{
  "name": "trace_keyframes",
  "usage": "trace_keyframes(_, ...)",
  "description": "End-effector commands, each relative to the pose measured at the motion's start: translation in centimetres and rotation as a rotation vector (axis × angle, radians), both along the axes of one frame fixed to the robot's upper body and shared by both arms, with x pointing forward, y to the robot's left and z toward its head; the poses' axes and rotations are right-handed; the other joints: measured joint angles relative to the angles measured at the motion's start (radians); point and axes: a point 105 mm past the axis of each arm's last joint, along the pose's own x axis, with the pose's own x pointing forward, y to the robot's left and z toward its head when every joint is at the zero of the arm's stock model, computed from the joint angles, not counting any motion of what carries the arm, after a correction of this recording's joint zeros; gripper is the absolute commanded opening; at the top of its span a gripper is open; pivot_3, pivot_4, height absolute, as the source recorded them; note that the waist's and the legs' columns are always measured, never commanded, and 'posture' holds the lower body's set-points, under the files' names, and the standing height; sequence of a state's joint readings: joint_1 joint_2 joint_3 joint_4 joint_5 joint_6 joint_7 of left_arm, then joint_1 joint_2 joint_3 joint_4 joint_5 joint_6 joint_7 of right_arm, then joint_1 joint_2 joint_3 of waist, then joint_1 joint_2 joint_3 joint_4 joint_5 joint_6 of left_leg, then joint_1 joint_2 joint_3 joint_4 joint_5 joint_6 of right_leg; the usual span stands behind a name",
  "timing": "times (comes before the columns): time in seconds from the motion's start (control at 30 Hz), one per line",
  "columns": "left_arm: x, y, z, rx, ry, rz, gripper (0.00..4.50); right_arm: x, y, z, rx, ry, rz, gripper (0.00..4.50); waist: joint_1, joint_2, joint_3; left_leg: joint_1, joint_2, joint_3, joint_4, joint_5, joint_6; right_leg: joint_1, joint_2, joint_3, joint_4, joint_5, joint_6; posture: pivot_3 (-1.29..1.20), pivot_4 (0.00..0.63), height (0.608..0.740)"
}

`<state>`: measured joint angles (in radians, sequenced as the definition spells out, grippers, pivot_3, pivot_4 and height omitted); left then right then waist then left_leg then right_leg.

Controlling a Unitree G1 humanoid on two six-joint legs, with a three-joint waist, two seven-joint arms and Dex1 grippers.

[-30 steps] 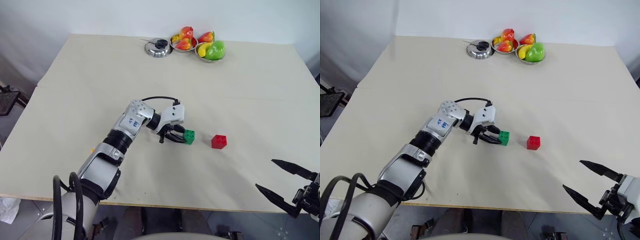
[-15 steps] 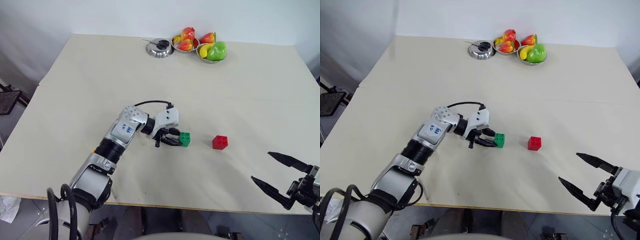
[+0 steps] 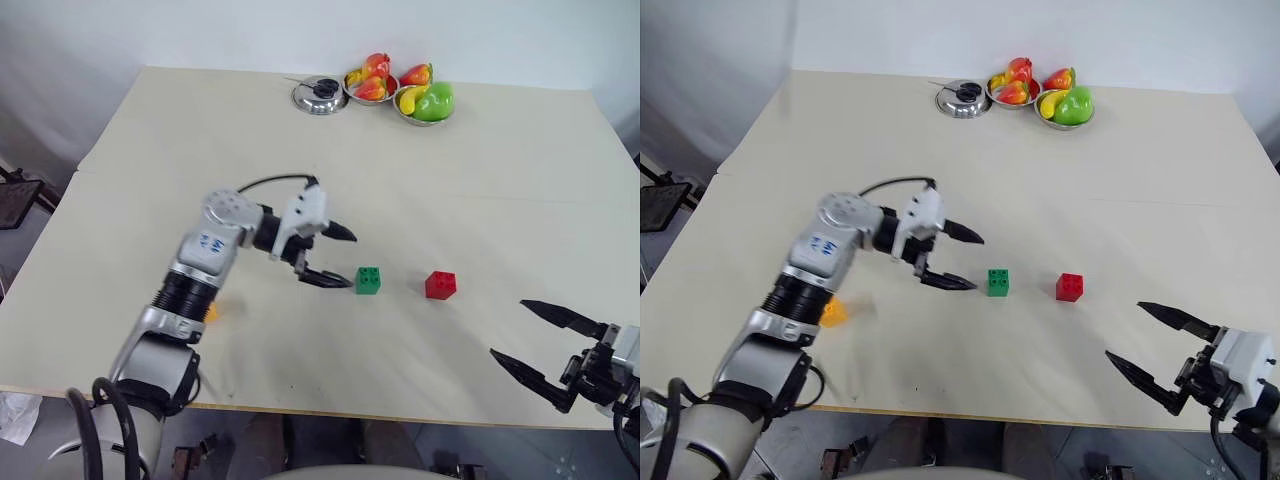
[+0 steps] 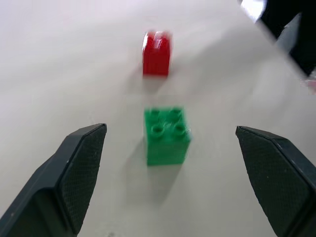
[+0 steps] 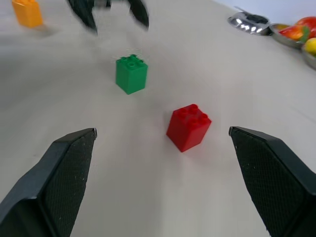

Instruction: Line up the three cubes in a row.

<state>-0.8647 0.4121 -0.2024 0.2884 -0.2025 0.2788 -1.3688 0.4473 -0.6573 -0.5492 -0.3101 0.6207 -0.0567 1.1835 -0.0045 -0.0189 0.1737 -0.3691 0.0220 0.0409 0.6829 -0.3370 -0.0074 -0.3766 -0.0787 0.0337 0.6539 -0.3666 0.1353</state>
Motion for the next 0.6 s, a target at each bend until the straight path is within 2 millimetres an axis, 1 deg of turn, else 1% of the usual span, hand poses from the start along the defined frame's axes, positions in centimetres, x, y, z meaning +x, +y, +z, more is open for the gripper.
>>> trace_keyframes(0.03,-0.3,3.7,5.3,-0.2,-0.145,-0.024,4.47,0.8,1.8,1.2,0.034,-0.019,0.095,4.5,-0.003,0.0,0.0,0.0,0.0,0.0,0.0,0.0,0.0,0.0,0.0,0.0,0.0,0.0,0.0,0.0,0.15,0.74)
trace_keyframes(0.1,-0.2,6.2,5.9,-0.256,-0.184,0.019,4.47,1.2,3.0,1.6,0.045,-0.034,0.146,4.5,-0.008,0.001,0.0,0.0,0.002,0.0,0.0,0.0,-0.001,0.0,-0.001,-0.001,0.0,0.0,0.0,0.0,0.15,0.74)
trace_keyframes(0.17,-0.5,8.9,5.9,-0.29,-0.177,0.07,4.47,1.4,4.1,1.8,0.055,-0.052,0.196,4.5,-0.01,0.003,-0.001,0.0,0.002,-0.001,0.0,0.0,-0.001,0.0,-0.001,-0.002,0.0,0.0,0.0,0.0,0.15,0.74)
trace_keyframes(0.2,-0.6,11.1,5.7,-0.292,-0.159,0.135,4.47,1.5,4.9,1.9,0.065,-0.059,0.232,4.5,-0.009,0.003,0.0,0.0,0.002,-0.001,0.0,0.0,-0.001,0.0,-0.001,-0.002,0.0,0.0,0.0,0.0,0.15,0.74)
trace_keyframes(0.3,-1.3,16.8,3.8,-0.204,-0.134,0.342,4.47,1.7,6.6,2.3,0.083,-0.083,0.316,4.5,-0.024,0.003,0.0,0.0,0.003,-0.002,0.0,0.0,-0.001,0.0,-0.002,-0.002,0.001,0.0,0.0,0.0,0.15,0.74)
trace_keyframes(0.37,-2.0,21.4,2.8,-0.199,-0.125,0.542,4.47,1.8,7.4,2.5,0.088,-0.098,0.366,4.5,-0.027,0.002,0.0,-0.001,0.004,-0.002,0.0,0.0,-0.001,0.0,-0.002,-0.002,0.001,0.0,0.0,0.0,0.15,0.74)
trace_keyframes(0.4,-2.5,23.3,2.4,-0.21,-0.106,0.623,4.47,1.8,7.7,2.5,0.085,-0.107,0.387,4.5,-0.026,0.002,0.001,-0.001,0.004,-0.002,0.0,-0.001,-0.001,0.0,-0.003,-0.002,0.001,0.0,0.0,0.0,0.15,0.74)
trace_keyframes(0.47,-3.9,25.6,1.2,-0.18,-0.083,0.718,4.47,1.7,8.2,2.4,0.077,-0.126,0.425,4.5,-0.025,0.001,0.001,-0.001,0.004,-0.003,0.0,-0.001,0.0,0.0,-0.004,-0.002,0.001,0.0,-0.001,0.0,0.15,0.74)
trace_keyframes(0.53,-6.4,28.0,-1.4,-0.125,0.004,0.804,4.47,1.6,8.7,2.1,0.07,-0.135,0.473,4.5,-0.022,0.001,0.001,-0.001,0.003,-0.004,-0.001,-0.002,0.001,0.001,-0.007,-0.002,0.0,0.0,-0.001,0.0,0.15,0.74)
trace_keyframes(0.57,-7.7,29.0,-2.6,-0.099,0.039,0.837,4.47,1.6,8.9,2.1,0.07,-0.137,0.491,4.5,-0.023,0.001,0.001,-0.001,0.003,-0.004,-0.001,-0.003,0.001,0.001,-0.008,-0.002,0.0,0.0,-0.002,0.0,0.15,0.74)
trace_keyframes(0.6,-8.5,29.5,-3.3,-0.082,0.059,0.855,4.47,1.6,8.9,2.0,0.07,-0.139,0.502,4.5,-0.025,0.001,0.001,0.0,0.002,-0.004,-0.001,-0.003,0.002,0.001,-0.011,-0.003,-0.001,-0.001,-0.003,0.0,0.15,0.74)
